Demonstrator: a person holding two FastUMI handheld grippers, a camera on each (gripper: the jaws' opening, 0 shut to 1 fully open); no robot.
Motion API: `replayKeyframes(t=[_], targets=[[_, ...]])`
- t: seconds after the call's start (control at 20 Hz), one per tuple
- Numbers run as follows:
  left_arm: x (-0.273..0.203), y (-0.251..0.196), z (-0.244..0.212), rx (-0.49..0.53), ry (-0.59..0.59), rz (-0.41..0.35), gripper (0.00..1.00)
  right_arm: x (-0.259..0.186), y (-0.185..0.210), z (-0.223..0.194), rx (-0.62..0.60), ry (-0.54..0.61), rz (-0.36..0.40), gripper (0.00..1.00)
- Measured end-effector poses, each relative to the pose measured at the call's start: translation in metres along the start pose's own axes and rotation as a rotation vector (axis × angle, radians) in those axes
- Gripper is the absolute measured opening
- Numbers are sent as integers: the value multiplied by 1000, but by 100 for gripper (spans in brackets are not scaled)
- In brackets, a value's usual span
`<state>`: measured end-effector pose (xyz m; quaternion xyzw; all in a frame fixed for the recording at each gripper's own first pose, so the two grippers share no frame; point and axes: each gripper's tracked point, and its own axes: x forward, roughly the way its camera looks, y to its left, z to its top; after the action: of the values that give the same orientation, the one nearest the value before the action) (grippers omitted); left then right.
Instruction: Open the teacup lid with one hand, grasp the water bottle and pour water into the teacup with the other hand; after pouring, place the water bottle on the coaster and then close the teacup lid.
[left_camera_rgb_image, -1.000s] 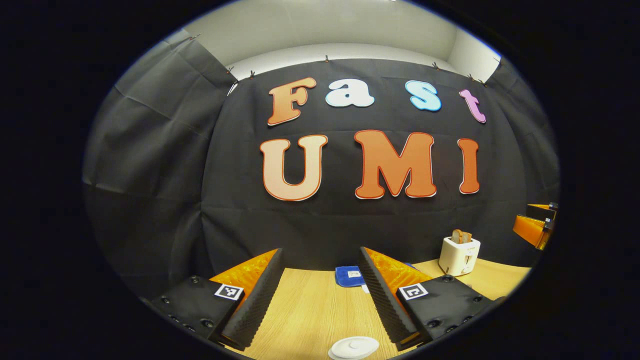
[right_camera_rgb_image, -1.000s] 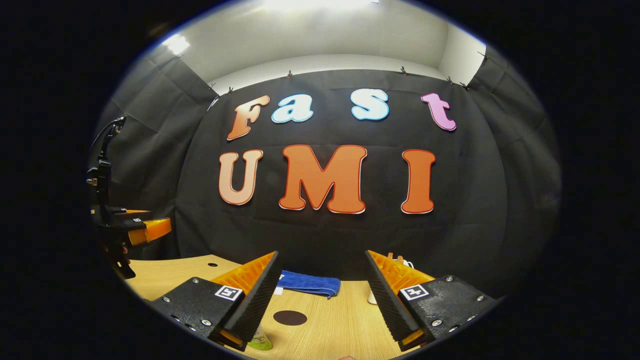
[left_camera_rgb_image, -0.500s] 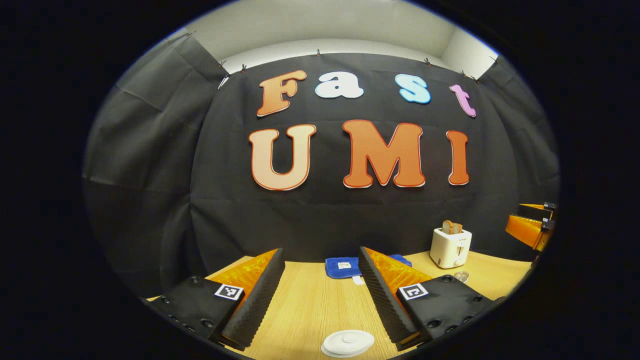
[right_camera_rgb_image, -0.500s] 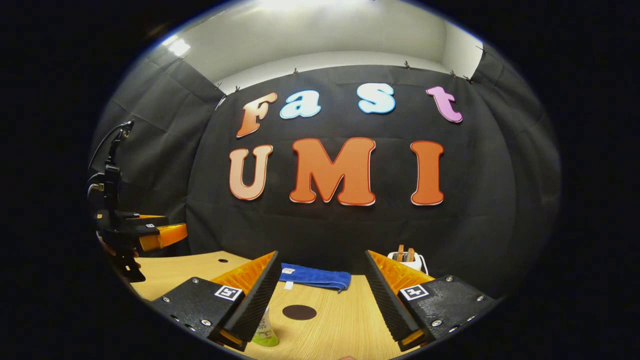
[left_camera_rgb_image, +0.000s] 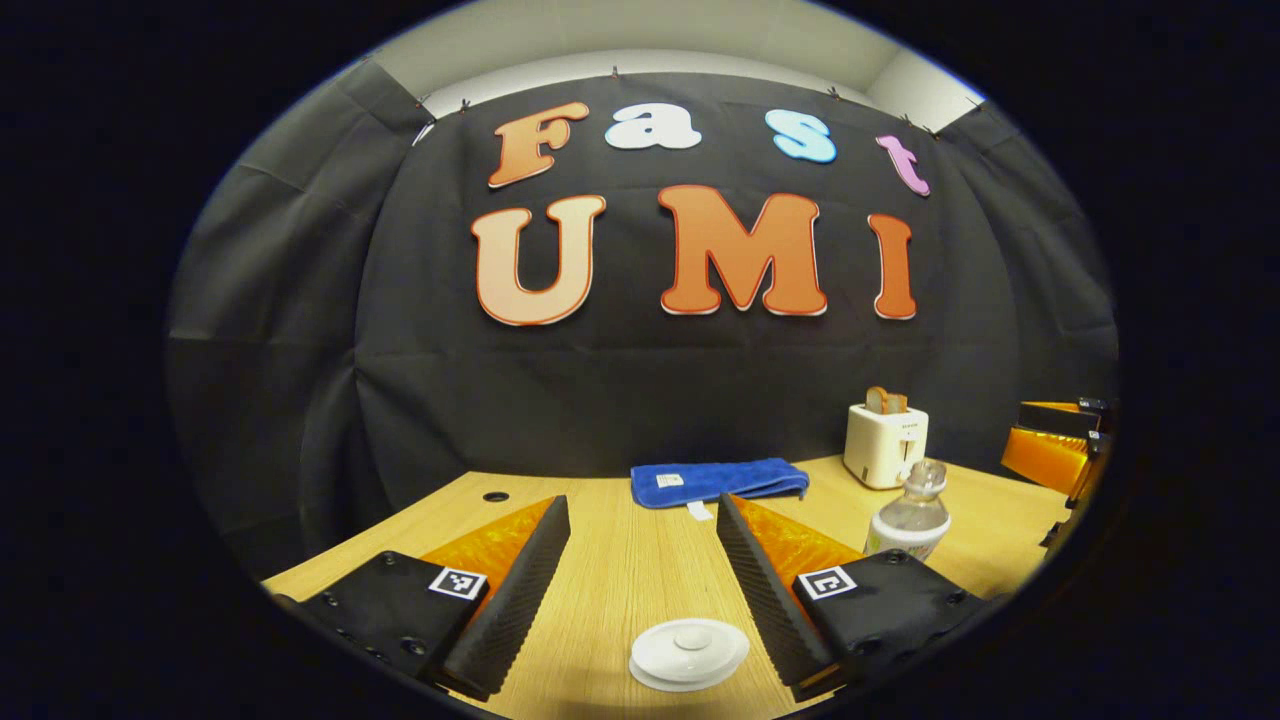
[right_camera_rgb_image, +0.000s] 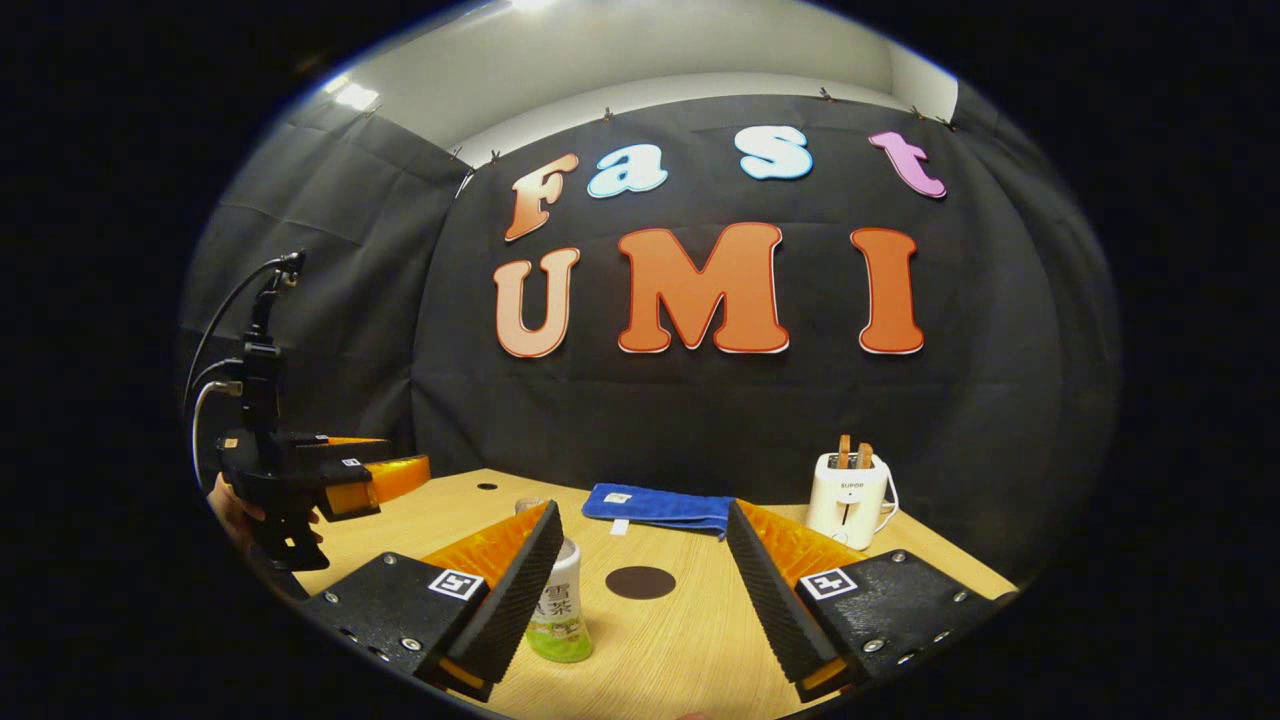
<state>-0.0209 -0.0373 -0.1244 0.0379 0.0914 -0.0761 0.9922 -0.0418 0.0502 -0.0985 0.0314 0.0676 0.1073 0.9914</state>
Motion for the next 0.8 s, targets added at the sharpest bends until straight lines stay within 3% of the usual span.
replayKeyframes(t=[0.45, 0.8], targets=[[12, -10, -71, 4, 166, -39, 97, 2, 30, -61, -17, 108, 78, 99], [18, -21, -104, 80, 241, -54, 98, 15, 50, -84, 8, 163, 140, 99]])
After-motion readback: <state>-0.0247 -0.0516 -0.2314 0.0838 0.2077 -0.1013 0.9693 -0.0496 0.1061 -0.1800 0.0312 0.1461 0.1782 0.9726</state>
